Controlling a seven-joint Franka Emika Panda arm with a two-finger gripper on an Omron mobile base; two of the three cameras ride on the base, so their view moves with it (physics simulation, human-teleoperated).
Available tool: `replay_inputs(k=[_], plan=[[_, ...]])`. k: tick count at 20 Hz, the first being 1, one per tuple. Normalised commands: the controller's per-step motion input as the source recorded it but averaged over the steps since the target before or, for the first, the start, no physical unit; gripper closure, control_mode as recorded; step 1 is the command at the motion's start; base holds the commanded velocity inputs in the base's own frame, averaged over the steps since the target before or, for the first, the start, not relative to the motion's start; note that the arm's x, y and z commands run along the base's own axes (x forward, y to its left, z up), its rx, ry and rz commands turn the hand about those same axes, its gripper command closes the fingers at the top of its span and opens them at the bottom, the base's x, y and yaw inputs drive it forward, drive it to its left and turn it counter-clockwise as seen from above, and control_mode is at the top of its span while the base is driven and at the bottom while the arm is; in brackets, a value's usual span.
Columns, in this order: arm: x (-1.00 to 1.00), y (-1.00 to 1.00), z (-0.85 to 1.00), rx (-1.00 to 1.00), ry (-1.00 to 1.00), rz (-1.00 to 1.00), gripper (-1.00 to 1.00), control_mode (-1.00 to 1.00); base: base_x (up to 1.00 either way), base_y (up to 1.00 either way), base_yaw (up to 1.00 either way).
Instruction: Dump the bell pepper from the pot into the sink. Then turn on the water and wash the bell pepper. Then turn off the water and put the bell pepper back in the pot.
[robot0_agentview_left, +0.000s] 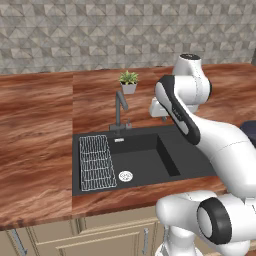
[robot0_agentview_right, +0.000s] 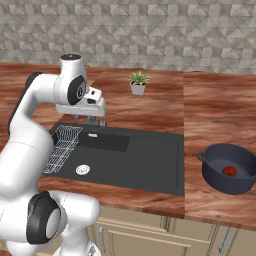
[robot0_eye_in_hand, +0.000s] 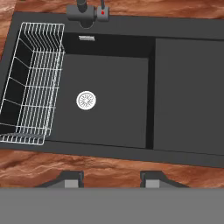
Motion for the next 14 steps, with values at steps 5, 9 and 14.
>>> replay_inputs(k=[5,9,14], plan=[[0.0,-0.24,0.0,-0.04,0.0,0.0,-1.0,-1.0,0.0,0.0,0.0],[0.01,-0.54,0.0,-0.08,0.0,0.0,-1.0,-1.0,0.0,0.0,0.0],[0.02,-0.61,0.0,-0.06,0.0,0.0,-1.0,-1.0,0.0,0.0,0.0]])
